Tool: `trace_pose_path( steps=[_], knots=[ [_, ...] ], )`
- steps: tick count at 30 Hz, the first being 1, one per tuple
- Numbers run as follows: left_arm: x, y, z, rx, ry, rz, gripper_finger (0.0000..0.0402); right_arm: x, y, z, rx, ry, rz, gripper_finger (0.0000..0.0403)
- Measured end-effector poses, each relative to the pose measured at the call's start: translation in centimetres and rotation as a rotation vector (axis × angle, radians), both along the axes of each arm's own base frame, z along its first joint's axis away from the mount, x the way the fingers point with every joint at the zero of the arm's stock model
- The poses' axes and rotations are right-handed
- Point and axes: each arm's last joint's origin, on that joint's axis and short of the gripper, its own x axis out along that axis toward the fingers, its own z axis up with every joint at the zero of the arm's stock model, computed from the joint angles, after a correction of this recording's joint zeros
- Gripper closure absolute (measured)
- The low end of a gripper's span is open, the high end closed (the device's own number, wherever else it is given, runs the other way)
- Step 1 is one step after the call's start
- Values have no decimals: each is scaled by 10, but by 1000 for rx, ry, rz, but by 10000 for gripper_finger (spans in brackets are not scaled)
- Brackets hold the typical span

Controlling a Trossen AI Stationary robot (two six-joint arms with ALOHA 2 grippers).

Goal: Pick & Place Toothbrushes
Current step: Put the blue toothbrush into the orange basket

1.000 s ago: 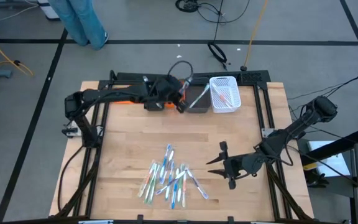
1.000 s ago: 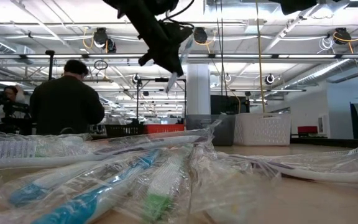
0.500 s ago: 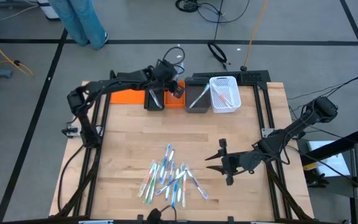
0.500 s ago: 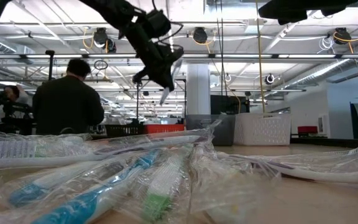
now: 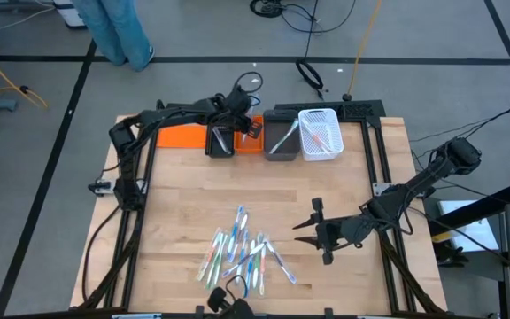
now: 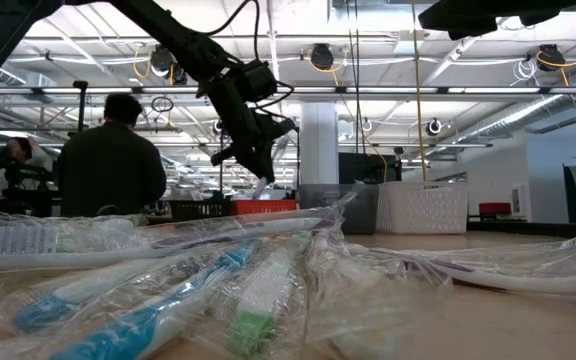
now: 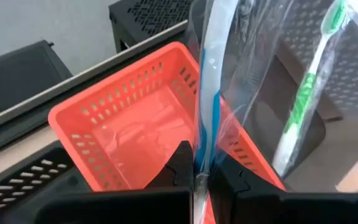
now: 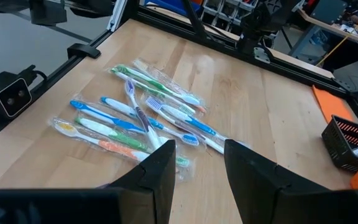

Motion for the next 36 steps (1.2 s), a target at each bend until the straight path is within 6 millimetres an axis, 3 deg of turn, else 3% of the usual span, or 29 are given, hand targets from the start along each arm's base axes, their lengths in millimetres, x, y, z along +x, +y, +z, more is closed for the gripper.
trace_pose_path(
  steps=[30,36],
  knots=[
    [-1,-6,-2,1,54,85,363,0,0,0,-8,-1,0,271],
    [-1,-6,-2,-9,48,90,314,0,0,0,-8,-1,0,271]
  ],
)
